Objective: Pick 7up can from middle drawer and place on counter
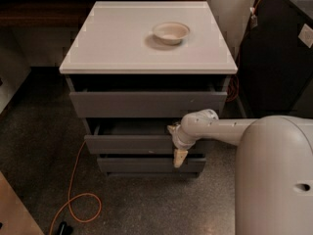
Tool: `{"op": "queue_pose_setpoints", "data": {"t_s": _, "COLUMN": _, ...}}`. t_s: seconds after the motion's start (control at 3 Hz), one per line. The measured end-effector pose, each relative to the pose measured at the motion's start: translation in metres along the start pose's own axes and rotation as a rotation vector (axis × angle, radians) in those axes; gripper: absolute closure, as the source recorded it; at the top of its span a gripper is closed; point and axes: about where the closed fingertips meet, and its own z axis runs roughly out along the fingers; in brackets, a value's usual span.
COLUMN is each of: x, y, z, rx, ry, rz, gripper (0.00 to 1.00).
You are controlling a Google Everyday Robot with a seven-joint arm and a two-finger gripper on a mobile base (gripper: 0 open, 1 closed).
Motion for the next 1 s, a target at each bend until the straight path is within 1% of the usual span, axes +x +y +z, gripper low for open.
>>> {"op": "queue_pose_setpoints", "data": {"t_s": 0.33, "x": 0.010, "y": -0.012, "z": 0.018, "rx": -0.010, "ry": 0.018, "rz": 0.022, "gripper": 0.14}}
{"op": "queue_pose_setpoints", "data": {"t_s": 0.67, "x": 0.017, "y": -0.015, "z": 0.031, "rx": -0.038, "ry": 0.036, "rz": 0.034, "gripper": 0.43}}
{"op": "queue_pose_setpoints", "data": {"t_s": 1.0, "x": 0.019, "y": -0.011, "z": 0.036, "rx": -0.060, "ry": 0.047, "rz": 0.036, "gripper": 0.68}}
